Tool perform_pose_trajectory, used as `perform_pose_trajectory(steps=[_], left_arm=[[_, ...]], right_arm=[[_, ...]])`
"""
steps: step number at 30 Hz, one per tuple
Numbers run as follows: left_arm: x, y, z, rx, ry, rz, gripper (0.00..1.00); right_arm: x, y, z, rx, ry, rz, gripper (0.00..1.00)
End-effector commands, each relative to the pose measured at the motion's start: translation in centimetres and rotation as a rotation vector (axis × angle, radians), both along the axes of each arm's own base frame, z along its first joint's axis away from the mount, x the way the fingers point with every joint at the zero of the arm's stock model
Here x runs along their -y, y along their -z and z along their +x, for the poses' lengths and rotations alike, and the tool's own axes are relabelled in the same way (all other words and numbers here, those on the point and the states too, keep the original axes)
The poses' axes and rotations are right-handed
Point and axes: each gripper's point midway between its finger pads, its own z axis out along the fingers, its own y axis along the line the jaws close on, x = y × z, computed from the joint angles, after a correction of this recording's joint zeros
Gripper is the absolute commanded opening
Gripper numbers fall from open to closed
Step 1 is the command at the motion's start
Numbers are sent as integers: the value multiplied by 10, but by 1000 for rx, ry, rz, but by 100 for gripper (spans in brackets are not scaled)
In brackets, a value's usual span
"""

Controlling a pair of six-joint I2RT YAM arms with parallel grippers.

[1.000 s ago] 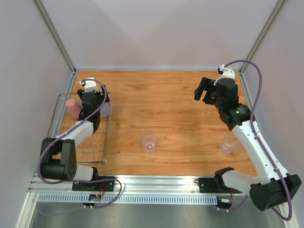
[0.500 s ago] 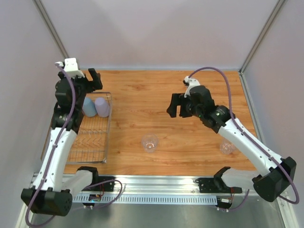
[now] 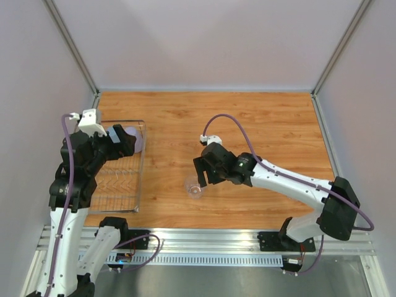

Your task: Load the cups into the dish rack

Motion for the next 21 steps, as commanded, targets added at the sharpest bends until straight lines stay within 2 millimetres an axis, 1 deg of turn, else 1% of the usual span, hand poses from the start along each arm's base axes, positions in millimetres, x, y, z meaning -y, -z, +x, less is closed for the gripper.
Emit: perform_pose_trajectory(steps=[1, 3, 5, 6, 7, 8, 9, 10, 11, 12, 13, 14, 15, 17, 19, 20, 21], left_arm=[[6, 21, -26, -105, 28, -33, 100], [5, 19, -32, -114, 26, -33, 100], [5, 15, -36, -112, 28, -28, 100], [5, 17, -40, -124, 38, -21, 100], [4, 18, -42, -129, 31, -18, 100], [3, 17, -43, -129, 25, -16, 100], [2, 16, -47, -125, 24, -15, 100], [1, 16, -49, -122, 18, -15, 100], [0, 17, -50, -122, 15, -14, 100], [0, 16, -52, -115, 16, -15, 100], [1, 15, -54, -106, 18, -16, 100], [0, 16, -55, -110, 18, -16, 100], [1, 14, -57, -102, 22, -15, 100], [2, 12, -59, -105, 30, -18, 100], [10, 9, -60, -121, 48, -70, 100], [14, 2, -59, -113, 55, -105, 100], [23, -1, -60, -123, 78, -158, 100]], right_arm=[[7, 18, 9, 27, 84, -31, 76], [2, 23, 11, 28, 90, -20, 70], [-7, 31, 14, 24, 86, -24, 67], [-9, 35, 17, 33, 90, -32, 66], [-12, 43, 17, 30, 86, -51, 65], [-14, 45, 19, 33, 87, -53, 64], [-19, 51, 20, 31, 80, -58, 61], [-21, 54, 21, 34, 74, -65, 59], [-21, 57, 23, 36, 77, -72, 56], [-20, 59, 27, 48, 90, -88, 45], [-17, 69, 28, 44, 95, -126, 40], [-17, 67, 31, 51, 109, -135, 13], [-8, 70, 33, 59, 133, -183, 1], [-6, 61, 36, 77, 151, -187, 1], [-6, 46, 37, 81, 163, -139, 1], [-14, 21, 37, 85, 171, -26, 1], [-13, 7, 43, 88, 195, 38, 0]])
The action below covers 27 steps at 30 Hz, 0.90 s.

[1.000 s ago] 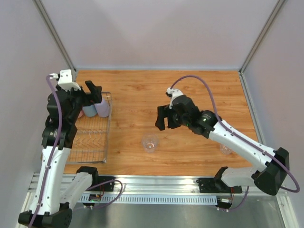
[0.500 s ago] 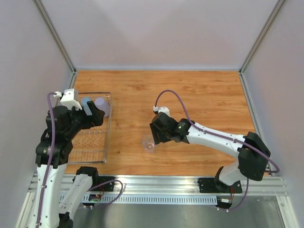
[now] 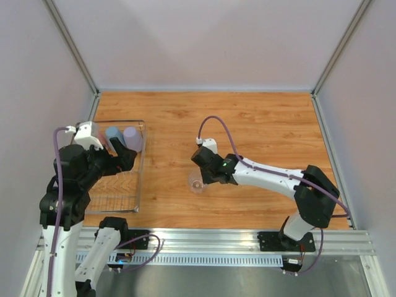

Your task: Load the cups into the dish rack

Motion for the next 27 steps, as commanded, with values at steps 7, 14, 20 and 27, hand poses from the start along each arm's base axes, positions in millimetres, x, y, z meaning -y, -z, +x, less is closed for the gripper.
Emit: perform_pose_trajectory(steps=[7, 14, 20, 27], left_arm=[[37, -49, 11, -16, -189, -766, 100], [39, -78, 56, -72, -362, -1193, 100], [83, -109, 94, -148, -257, -1310, 100], [100, -125, 106, -127, -205, -1336, 100]], right_arm=[[-5, -225, 49, 477, 72, 637, 1], [-12, -339, 58, 744, -6, 842, 1], [-34, -356, 67, 760, -50, 867, 1], [-37, -364, 73, 784, -33, 890, 1]])
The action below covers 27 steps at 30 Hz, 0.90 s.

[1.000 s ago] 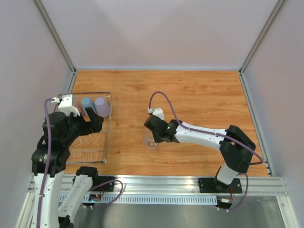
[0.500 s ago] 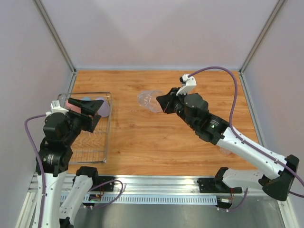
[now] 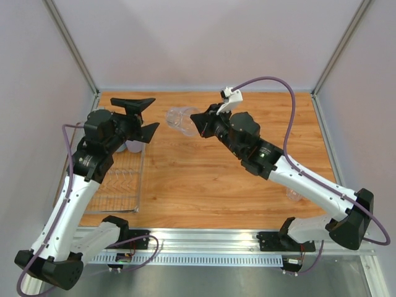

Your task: Load the cups into the dish rack

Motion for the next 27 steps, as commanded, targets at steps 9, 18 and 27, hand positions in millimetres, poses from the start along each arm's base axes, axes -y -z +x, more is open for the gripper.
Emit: perform_pose_trajectory(steps=[9, 18, 27], left_arm=[[27, -44, -5, 74, 85, -63, 100], [46, -57, -1, 106, 152, -127, 100], [60, -64, 3, 112, 208, -182, 89]], right_arm=[[-15, -82, 2, 173, -46, 181, 1], [-36, -87, 1, 207, -121, 177, 1], [-45, -81, 3, 220, -144, 170, 1]])
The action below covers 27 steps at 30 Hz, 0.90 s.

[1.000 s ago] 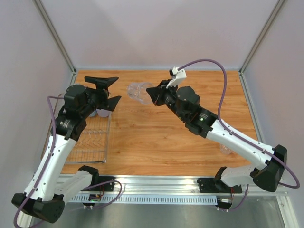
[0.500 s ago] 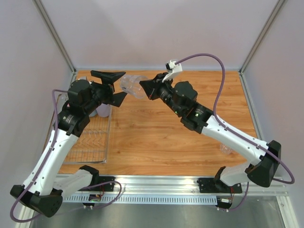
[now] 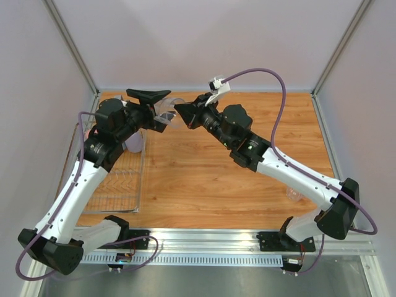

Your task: Load the cups into the dish rack

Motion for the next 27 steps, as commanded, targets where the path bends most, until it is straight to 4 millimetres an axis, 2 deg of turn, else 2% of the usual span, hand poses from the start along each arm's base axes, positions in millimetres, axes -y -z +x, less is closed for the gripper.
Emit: perform_pose_trajectory(steps=[1, 3, 4, 7, 9, 12, 13, 15, 16, 17, 19, 20, 21, 22, 24, 25, 26, 27], left_arm=[[11, -31, -9, 65, 65, -72, 81], [10, -31, -8, 74, 59, -77, 72], [9, -31, -8, 77, 55, -78, 62], [6, -35, -7, 97, 35, -88, 47], [4, -37, -5, 111, 20, -86, 42], [2, -41, -4, 136, 12, -72, 38], [1, -41, -4, 150, 4, -53, 38], [-6, -41, 0, 172, -36, -12, 38], [-9, -39, 3, 185, -52, 34, 38], [-20, -35, 10, 174, -93, 64, 38], [-30, -27, 17, 179, -121, 125, 38], [-38, -22, 21, 169, -140, 149, 38], [-49, -17, 26, 162, -170, 181, 38], [-58, -16, 29, 175, -195, 211, 38], [-81, -8, 33, 194, -245, 345, 38], [-91, -8, 34, 212, -269, 400, 38], [-102, 1, 33, 241, -269, 552, 38], [-109, 8, 30, 237, -271, 626, 40]], right_arm=[[0, -40, -3, 94, -10, 86, 1], [0, -38, -1, 93, -4, 76, 1], [1, -36, -1, 90, 0, 73, 1], [-1, -34, 1, 86, 1, 59, 1], [-3, -33, -1, 85, -12, 51, 2], [-4, -31, 0, 66, -16, 29, 32], [-3, -24, 1, 45, -13, -3, 47], [6, -29, 5, 22, 9, -6, 72], [11, -22, 7, -8, 20, -31, 76], [26, -28, 8, -27, 43, -19, 82], [51, -20, 15, -76, 98, -57, 83], [68, -29, 11, -75, 127, -49, 84], [82, -30, 10, -92, 158, -52, 84], [99, -21, 11, -124, 196, -89, 85], [128, -18, -1, -152, 250, -134, 85], [143, -15, -1, -164, 304, -153, 85], [152, -13, -6, -169, 322, -168, 86], [165, -16, -16, -164, 340, -171, 86]])
